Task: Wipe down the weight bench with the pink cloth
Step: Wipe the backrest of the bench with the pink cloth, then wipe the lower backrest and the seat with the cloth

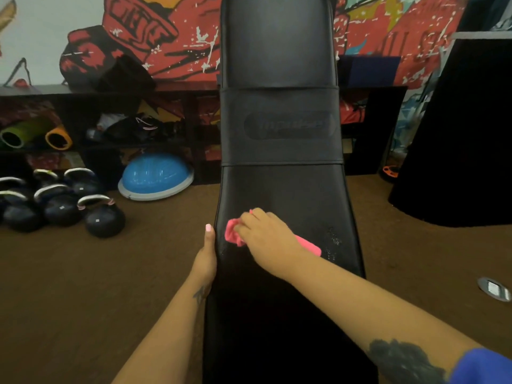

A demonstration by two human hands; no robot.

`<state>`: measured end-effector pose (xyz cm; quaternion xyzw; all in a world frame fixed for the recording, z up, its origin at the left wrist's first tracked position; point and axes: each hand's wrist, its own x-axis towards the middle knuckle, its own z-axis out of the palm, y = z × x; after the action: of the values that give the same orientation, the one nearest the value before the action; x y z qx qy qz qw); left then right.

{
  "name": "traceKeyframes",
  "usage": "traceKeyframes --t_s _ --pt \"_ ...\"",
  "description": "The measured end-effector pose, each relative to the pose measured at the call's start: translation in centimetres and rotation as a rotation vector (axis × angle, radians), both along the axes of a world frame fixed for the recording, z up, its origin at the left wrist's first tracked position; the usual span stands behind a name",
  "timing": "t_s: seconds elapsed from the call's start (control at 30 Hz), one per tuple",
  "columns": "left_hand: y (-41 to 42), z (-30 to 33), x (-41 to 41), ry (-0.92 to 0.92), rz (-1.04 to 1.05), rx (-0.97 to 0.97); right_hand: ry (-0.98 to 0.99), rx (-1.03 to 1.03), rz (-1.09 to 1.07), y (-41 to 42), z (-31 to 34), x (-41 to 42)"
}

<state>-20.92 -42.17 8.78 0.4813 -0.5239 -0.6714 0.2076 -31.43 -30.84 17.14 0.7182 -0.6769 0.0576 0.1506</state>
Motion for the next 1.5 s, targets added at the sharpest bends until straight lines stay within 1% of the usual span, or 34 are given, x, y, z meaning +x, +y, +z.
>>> traceKeyframes --t_s 0.07,0.17,0.23,0.3,0.33,0.37,0.4,0.43,0.47,0.5,0.53,0.6,0.7,0.77,0.83,0.87,0.9,0.93,1.0,1.03,1.07,1.1,1.13,1.17,1.27,1.3,1.33,1.43,1.5 --pt "0.0 -0.1 0.1 0.039 -0.004 -0.001 0.001 0.010 -0.007 0.8 0.0 -1.3" --pt "0.1 -0.1 0.1 0.049 0.010 0.027 -0.010 -0.086 -0.105 -0.2 0.9 -2.5" --pt "0.1 -0.1 0.2 0.050 -0.003 0.029 -0.054 -0.098 -0.172 -1.3 1.4 -1.4" --pt "0.4 0.2 0.4 0.074 -0.013 0.013 -0.107 -0.069 -0.190 -2.0 0.9 0.6" --pt "0.7 0.3 0.6 0.089 -0.006 -0.044 -0.115 -0.052 -0.190 -2.0 0.5 1.7" --pt "1.1 0.8 0.7 0.085 0.040 -0.150 -0.126 -0.037 -0.189 -2.0 -0.1 2.5" --pt "1.7 1.2 0.8 0.063 0.130 -0.287 -0.167 -0.045 -0.202 -1.9 -0.5 3.0" --pt "2.4 1.6 1.2 0.043 0.258 -0.425 -0.237 -0.054 -0.234 -1.8 -0.7 3.3" --pt "3.4 2.1 1.6 0.061 0.363 -0.539 -0.336 -0.063 -0.273 -1.7 -0.7 3.6" --pt "4.6 2.8 1.8 0.110 0.406 -0.599 -0.445 -0.062 -0.313 -1.7 -0.6 3.7" --pt "5.8 3.2 2.2 0.180 0.386 -0.625 -0.542 -0.049 -0.341 -1.8 -0.4 3.9" --pt "7.5 3.7 2.5 0.244 0.242 -0.608 -0.689 0.004 -0.380 -2.1 0.0 4.1" --pt "7.8 4.1 2.3 0.196 0.030 -0.582 -0.870 0.095 -0.439 -2.4 0.4 3.8" --pt "7.4 4.2 1.9 0.110 -0.044 -0.655 -0.995 0.133 -0.424 -1.9 1.1 3.5" --pt "7.2 4.2 1.4 -0.092 -0.096 -0.790 -1.218 0.136 -0.369 -0.8 1.9 2.4" --pt "7.1 4.2 1.2 -0.201 -0.103 -0.872 -1.358 0.096 -0.319 0.0 2.0 1.5" --pt "7.1 4.1 1.0 -0.273 -0.089 -0.947 -1.459 -0.002 -0.284 0.8 1.9 0.2" --pt "7.0 4.1 0.9 -0.313 -0.071 -1.016 -1.450 -0.180 -0.308 1.8 1.7 -1.4" --pt "6.5 3.8 0.8 -0.333 -0.042 -1.115 -1.182 -0.597 -0.490 3.6 0.9 -5.4" --pt "6.1 3.7 0.8 -0.342 -0.037 -1.143 -1.038 -0.748 -0.606 4.5 0.6 -7.5" --pt "5.8 3.7 0.8 -0.361 -0.041 -1.166 -0.957 -0.823 -0.740 5.4 0.5 -9.2" --pt "5.6 3.6 0.7 -0.385 -0.048 -1.193 -0.952 -0.832 -0.860 6.0 0.2 -10.8" --pt "5.6 3.7 0.5 -0.405 -0.059 -1.223 -0.999 -0.770 -0.938 6.4 -0.1 -12.1" --pt "5.6 3.7 0.2 -0.419 -0.072 -1.250 -1.072 -0.684 -0.957 6.1 -0.8 -13.3" --pt "5.4 4.0 -0.3 -0.435 -0.097 -1.284 -1.357 -0.459 -0.875 4.6 -2.0 -14.0" --pt "5.0 4.0 -0.3 -0.422 -0.095 -1.296 -1.385 -0.411 -0.874 4.3 -2.2 -13.9" --pt "4.6 4.1 -0.1 -0.409 -0.091 -1.314 -1.368 -0.386 -0.890 4.1 -2.2 -13.7" --pt "3.4 3.4 1.2 -0.381 -0.037 -1.317 -1.245 -0.413 -0.901 4.3 -2.2 -13.7" --pt "3.9 2.2 2.1 -0.371 -0.014 -1.291 -1.238 -0.424 -0.908 4.3 -2.5 -13.7"
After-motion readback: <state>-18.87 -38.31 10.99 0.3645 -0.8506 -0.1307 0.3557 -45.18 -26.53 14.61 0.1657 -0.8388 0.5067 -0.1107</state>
